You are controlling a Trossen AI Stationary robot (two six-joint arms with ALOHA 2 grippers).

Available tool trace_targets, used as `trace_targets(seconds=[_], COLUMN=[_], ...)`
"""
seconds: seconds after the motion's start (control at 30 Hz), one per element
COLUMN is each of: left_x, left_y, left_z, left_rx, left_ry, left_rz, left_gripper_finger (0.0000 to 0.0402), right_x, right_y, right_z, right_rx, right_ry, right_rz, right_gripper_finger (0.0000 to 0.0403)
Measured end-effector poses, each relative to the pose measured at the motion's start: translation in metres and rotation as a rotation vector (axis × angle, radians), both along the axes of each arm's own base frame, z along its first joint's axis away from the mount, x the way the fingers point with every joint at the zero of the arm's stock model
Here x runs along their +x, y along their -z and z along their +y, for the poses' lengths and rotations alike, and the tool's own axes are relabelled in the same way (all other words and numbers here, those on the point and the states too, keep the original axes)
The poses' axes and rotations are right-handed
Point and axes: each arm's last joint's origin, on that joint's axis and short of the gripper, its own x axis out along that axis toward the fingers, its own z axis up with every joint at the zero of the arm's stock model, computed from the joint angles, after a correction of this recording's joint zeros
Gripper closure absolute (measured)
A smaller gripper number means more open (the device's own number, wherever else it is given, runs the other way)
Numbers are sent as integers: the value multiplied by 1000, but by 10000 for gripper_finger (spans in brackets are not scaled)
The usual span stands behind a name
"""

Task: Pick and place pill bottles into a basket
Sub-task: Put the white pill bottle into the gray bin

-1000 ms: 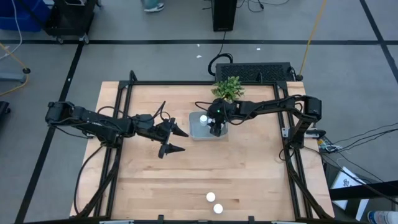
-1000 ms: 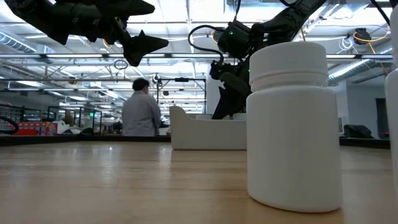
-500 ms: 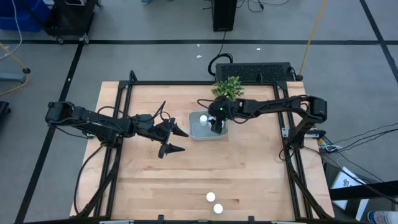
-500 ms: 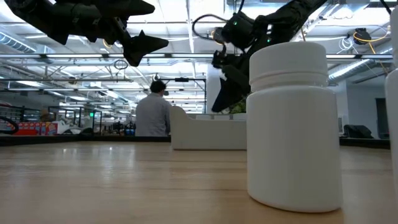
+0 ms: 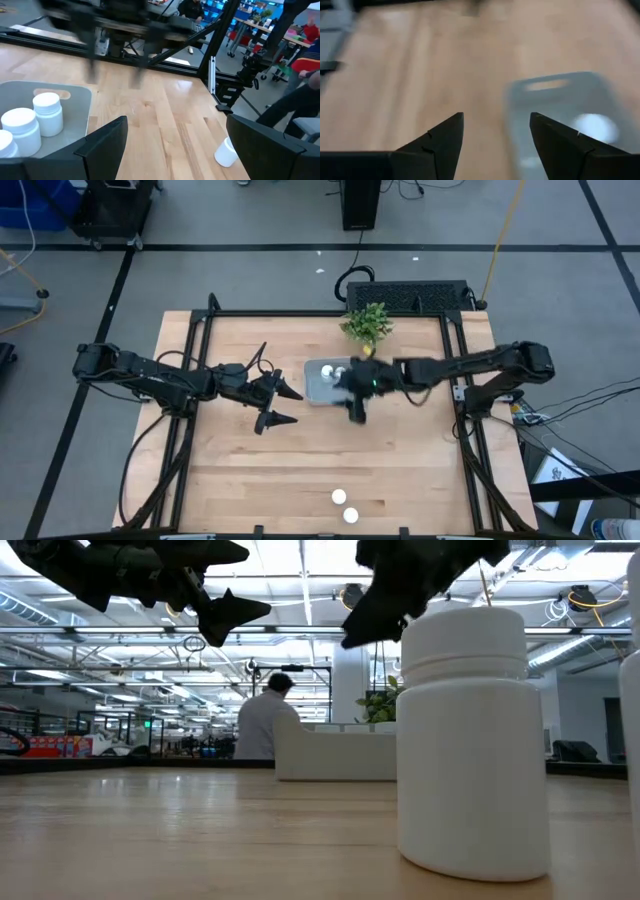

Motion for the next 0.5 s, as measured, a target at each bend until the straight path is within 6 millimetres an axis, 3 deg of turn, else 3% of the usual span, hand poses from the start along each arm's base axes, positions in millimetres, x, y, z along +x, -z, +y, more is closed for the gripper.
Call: trace_targets(seconds=[0.3, 0.5], left_x=[0, 0], left_y=[0, 0], left_z=[0, 0], left_rx=[-23, -24], left_ry=[-4, -4], left_rz=[6, 5], left_gripper_finger=[55, 55], right_x=[-10, -10], right_y=[-2, 8], right_z=[97, 144], right_rx=[130, 166], right_ry=[-128, -144], right_rz=[-57, -76], right_gripper_finger=[179, 179])
